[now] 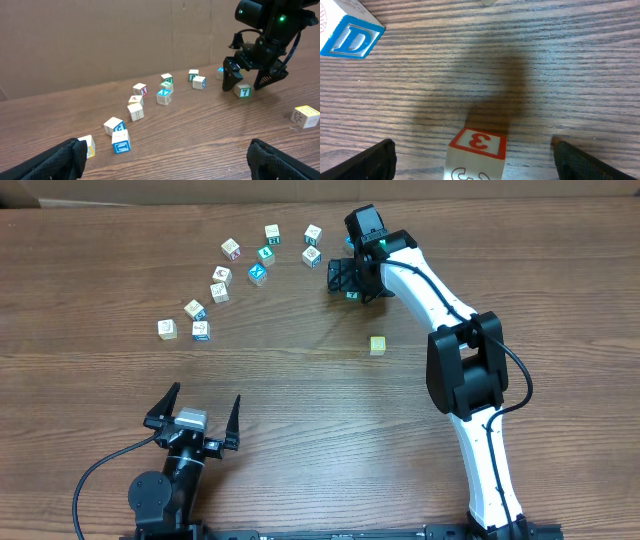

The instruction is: Form a tower

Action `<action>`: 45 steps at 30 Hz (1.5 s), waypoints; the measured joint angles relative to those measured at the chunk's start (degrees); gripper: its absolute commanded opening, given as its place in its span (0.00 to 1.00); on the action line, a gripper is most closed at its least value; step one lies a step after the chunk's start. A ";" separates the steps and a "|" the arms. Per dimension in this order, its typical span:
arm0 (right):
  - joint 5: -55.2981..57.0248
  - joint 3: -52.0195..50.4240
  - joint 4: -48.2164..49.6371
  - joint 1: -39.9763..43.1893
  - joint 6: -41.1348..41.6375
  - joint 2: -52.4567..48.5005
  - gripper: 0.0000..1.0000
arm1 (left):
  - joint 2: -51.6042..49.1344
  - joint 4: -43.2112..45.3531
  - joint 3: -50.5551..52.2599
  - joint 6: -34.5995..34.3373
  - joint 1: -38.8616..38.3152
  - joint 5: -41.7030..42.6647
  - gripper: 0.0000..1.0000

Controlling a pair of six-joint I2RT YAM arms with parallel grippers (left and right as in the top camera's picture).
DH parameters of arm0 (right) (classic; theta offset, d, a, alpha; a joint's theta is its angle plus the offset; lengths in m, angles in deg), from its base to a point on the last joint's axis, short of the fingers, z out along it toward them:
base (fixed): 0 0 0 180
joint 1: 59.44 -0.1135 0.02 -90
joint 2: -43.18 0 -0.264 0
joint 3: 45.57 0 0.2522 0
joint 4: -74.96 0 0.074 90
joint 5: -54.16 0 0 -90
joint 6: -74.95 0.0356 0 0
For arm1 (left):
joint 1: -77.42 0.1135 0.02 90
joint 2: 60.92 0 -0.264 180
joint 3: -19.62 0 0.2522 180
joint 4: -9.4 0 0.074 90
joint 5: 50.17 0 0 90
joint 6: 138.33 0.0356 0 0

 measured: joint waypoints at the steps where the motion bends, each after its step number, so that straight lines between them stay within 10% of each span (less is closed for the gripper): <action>1: 0.02 0.00 0.02 0.00 0.00 0.00 0.98 | 0.00 0.00 0.00 0.00 0.00 0.00 1.00; 30: -0.04 0.52 0.11 0.85 2.05 1.38 1.00 | 0.00 0.00 0.00 0.00 0.00 0.00 0.99; 45: 4.26 2.47 -15.13 18.08 2.62 9.31 1.00 | 0.00 0.00 0.00 0.00 0.00 0.00 1.00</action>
